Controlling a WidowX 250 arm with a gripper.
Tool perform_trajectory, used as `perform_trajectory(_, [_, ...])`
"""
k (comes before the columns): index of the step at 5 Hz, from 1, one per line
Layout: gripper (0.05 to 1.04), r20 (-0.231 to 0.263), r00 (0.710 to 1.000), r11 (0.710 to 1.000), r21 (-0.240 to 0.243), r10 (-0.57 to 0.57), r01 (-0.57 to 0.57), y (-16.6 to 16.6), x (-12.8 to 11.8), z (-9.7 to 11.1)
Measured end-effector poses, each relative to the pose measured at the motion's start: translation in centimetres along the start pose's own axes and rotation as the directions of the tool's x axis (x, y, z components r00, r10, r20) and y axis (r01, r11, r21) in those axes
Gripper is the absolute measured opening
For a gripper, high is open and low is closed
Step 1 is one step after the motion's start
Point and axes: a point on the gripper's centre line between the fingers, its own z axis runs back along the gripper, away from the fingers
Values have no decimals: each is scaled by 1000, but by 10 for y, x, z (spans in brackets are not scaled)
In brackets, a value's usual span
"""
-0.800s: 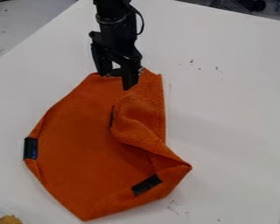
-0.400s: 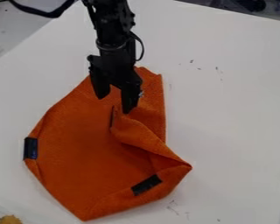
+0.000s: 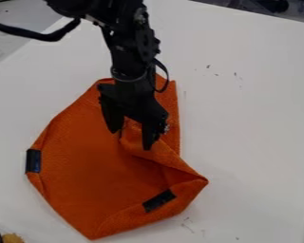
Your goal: Fold the cloth from bottom right to top left
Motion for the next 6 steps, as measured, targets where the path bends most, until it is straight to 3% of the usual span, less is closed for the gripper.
perform_trajectory(1, [1000, -35, 998, 998, -27, 58, -58, -20, -19, 6])
perform_trajectory(3, [1000, -50, 999, 999, -49, 2, -4, -55, -49, 12])
perform_trajectory(4, [1000, -49, 997, 998, -30, -54, 53, -59, -53, 10])
perform_trajectory(5, [1000, -34, 993, 993, -42, -115, 114, -60, -51, 4])
perform_trajectory(6, [999, -22, 994, 993, -61, -105, 103, -61, -53, -5])
